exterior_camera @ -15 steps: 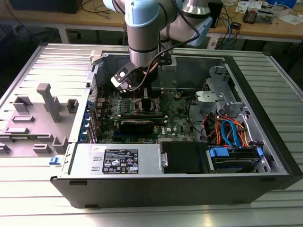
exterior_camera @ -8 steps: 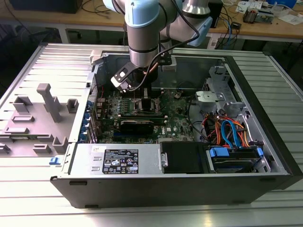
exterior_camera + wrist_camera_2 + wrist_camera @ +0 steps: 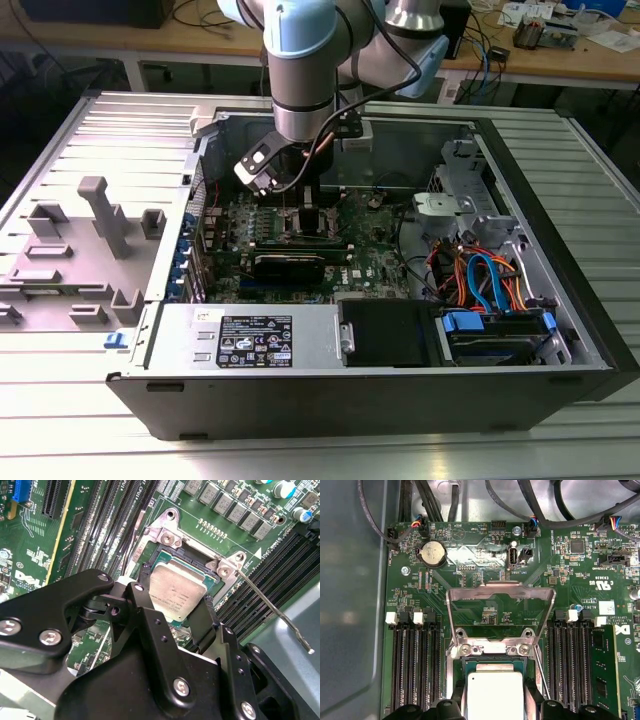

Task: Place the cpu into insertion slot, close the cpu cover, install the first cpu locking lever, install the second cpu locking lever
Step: 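Place the cpu into insertion slot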

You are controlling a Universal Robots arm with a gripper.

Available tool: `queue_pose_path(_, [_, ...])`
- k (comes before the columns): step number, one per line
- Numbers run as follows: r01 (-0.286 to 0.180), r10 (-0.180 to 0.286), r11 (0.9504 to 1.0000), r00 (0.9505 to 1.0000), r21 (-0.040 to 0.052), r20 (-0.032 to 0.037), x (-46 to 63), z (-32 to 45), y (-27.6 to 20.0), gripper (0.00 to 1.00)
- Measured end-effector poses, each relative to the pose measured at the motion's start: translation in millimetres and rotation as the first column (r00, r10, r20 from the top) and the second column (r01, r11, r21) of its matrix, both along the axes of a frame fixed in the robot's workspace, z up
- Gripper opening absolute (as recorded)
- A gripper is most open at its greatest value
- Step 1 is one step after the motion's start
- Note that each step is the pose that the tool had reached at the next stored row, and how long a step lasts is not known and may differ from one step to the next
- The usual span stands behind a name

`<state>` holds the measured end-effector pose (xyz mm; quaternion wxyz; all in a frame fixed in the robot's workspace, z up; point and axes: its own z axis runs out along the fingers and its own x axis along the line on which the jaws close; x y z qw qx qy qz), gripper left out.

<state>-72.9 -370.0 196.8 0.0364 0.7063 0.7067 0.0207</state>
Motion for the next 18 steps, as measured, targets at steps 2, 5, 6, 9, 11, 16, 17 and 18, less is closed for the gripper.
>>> queue_pose_path(2, [0.000,0.000,1.0000,1.0000,0.0000,-0.0001,-0.1,1.5,0.0,0.55])
queue_pose_path(5, [0.000,0.000,1.0000,1.0000,-0.0003,-0.0003,-0.1,3.0,-0.1,0.55])
queue_pose_path(6, [0.000,0.000,1.0000,1.0000,-0.0003,-0.0002,-0.1,3.0,-0.1,0.55])
queue_pose_path(9, [0.000,0.000,1.0000,1.0000,0.0018,-0.0004,-0.2,2.9,-0.5,0.55])
queue_pose_path(11, [0.000,0.000,1.0000,1.0000,0.0042,-0.0003,-0.1,2.6,-1.1,0.55])
queue_pose_path(16, [0.000,0.000,0.9998,1.0000,0.0222,-0.0003,-0.2,2.0,-1.6,0.55])
queue_pose_path(17, [0.000,0.000,0.9997,1.0000,0.0227,-0.0003,-0.1,1.8,-1.9,0.55])
queue_pose_path(18, [0.000,0.000,0.9997,1.0000,0.0228,-0.0004,-0.1,1.6,-2.4,0.55])
